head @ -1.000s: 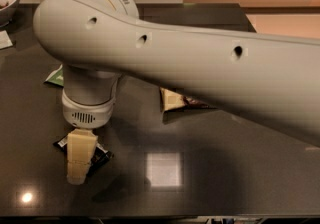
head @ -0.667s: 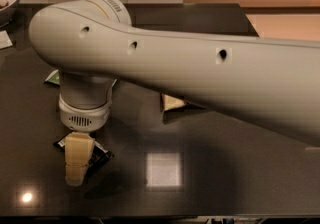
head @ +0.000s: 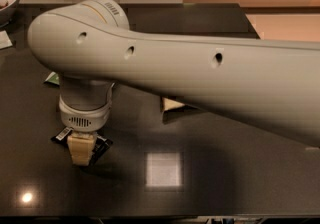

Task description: Move rxbar chocolate near brown chip bag

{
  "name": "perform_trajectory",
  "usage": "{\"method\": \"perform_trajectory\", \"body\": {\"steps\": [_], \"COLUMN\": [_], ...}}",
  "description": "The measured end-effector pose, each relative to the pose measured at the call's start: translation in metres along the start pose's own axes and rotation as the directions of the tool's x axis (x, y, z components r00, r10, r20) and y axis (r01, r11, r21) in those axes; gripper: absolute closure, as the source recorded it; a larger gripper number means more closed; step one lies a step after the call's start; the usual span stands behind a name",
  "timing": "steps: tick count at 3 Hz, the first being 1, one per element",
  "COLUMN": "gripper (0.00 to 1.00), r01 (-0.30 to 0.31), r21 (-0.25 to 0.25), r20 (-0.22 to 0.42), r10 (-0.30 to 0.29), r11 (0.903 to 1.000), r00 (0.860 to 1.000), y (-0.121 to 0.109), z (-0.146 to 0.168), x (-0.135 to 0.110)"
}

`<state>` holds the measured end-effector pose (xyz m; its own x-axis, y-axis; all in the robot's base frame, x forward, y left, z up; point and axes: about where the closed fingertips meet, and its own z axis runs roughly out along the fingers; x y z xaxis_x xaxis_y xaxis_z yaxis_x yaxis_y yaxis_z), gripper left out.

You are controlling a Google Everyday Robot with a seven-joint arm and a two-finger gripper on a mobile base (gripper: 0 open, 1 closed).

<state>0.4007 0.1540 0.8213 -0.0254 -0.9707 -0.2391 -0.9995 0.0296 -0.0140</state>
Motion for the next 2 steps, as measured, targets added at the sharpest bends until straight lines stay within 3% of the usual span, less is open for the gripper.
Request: {"method": "perform_trajectory", "body": {"steps": [2], "gripper": [0.86], "r01": [-0.016], "r21": [0.044], "r20": [0.005], "r10": [0.016], "r11": [0.9989], "r00": [1.0], "y": [-0.007], "z": [-0.016], "x": [0.009]}}
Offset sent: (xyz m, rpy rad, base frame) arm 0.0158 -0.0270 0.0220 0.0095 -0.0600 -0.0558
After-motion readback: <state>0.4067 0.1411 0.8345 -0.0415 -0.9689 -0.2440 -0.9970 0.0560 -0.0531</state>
